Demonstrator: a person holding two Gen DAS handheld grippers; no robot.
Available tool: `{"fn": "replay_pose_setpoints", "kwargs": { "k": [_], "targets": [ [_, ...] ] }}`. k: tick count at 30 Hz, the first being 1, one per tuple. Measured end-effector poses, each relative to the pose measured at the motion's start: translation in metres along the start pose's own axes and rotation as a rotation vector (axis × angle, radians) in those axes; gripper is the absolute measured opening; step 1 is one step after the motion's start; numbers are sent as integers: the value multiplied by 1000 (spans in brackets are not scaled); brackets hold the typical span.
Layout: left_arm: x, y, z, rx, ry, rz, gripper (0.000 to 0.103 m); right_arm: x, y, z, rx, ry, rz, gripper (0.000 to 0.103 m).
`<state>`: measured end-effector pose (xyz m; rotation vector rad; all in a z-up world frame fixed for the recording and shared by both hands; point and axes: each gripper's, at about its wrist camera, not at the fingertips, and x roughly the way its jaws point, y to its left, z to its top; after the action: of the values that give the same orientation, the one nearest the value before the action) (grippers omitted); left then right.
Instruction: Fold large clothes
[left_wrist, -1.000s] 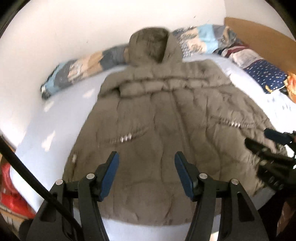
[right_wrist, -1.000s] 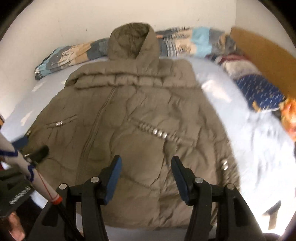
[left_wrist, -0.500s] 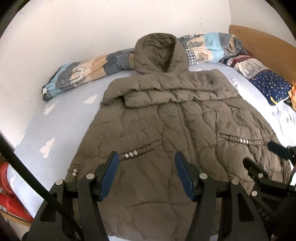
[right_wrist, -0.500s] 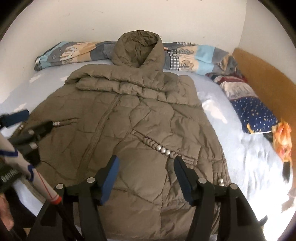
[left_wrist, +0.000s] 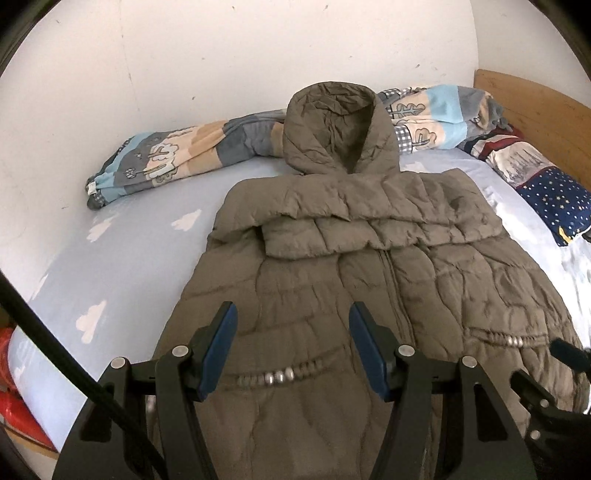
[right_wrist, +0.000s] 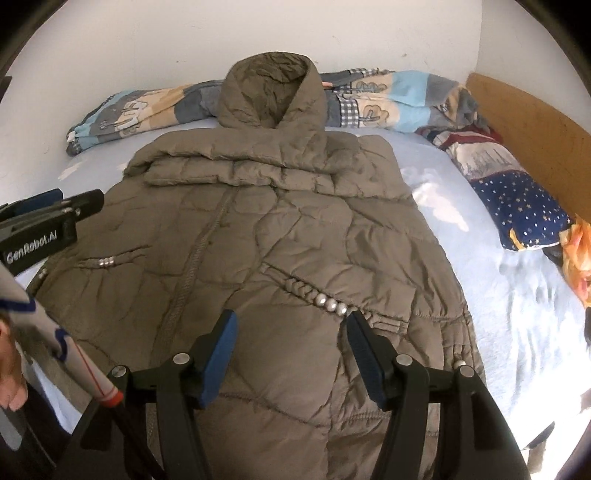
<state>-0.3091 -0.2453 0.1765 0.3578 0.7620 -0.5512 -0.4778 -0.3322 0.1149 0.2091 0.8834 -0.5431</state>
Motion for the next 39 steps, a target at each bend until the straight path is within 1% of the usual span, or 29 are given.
{"fn": "replay_pose_setpoints", "kwargs": {
  "k": [4, 6, 7, 9, 11, 12, 14, 16, 18, 21, 23, 25, 27, 29, 30, 32, 33, 34, 35, 37, 38, 39],
  "targets": [
    [31, 0, 31, 27, 10, -11, 63, 10, -11, 3, 45, 32, 18, 66],
    [49, 1, 52, 13, 3, -7, 64, 13, -18, 8, 71, 51, 46, 66],
    [58, 1, 60, 10, 9, -10, 66, 12, -21, 12, 80, 56, 64, 66],
    [80, 1, 74, 5, 37, -38, 68, 7, -26, 25, 89, 52, 90, 66],
    [103, 4, 82, -12, 58, -43, 68, 0, -28, 44, 78, 35, 101, 66],
    [116, 9, 84, -22, 86, -45, 68, -2, -28, 54, 71, 35, 110, 66],
    [132, 18, 86, -59, 139, -76, 68, -4, -27, 85, 64, 38, 143, 66],
    [139, 29, 90, -88, 167, -113, 68, -2, -27, 116, 75, 38, 163, 66],
    [136, 42, 96, -110, 154, -125, 68, 3, -26, 149, 91, 32, 186, 66],
    [130, 61, 102, -136, 131, -130, 68, 15, -22, 207, 76, 11, 191, 66],
    [127, 70, 104, -138, 123, -128, 68, 29, -21, 250, 66, -21, 177, 66],
    [125, 79, 105, -143, 112, -120, 68, 49, -24, 290, 77, -20, 175, 66],
    [127, 88, 105, -160, 110, -112, 68, 72, -32, 330, 116, -32, 174, 66],
    [131, 94, 106, -175, 115, -113, 68, 98, -38, 365, 146, -25, 159, 66],
    [132, 95, 106, -179, 114, -109, 68, 111, -44, 380, 182, -27, 158, 66],
    [136, 99, 105, -185, 111, -99, 68, 135, -56, 401, 267, -6, 201, 66],
    [139, 100, 104, -189, 111, -94, 68, 149, -62, 413, 334, -4, 216, 66],
    [142, 101, 104, -193, 114, -94, 68, 157, -65, 421, 361, -15, 200, 66],
    [144, 101, 102, -195, 118, -98, 68, 165, -63, 433, 353, -31, 167, 66],
    [151, 102, 100, -194, 136, -103, 68, 182, -56, 453, 302, -42, 125, 66],
    [153, 101, 99, -191, 142, -106, 68, 190, -55, 461, 283, -35, 115, 66],
    [155, 100, 98, -185, 149, -111, 68, 203, -52, 473, 254, -30, 84, 66]
  ]
}}
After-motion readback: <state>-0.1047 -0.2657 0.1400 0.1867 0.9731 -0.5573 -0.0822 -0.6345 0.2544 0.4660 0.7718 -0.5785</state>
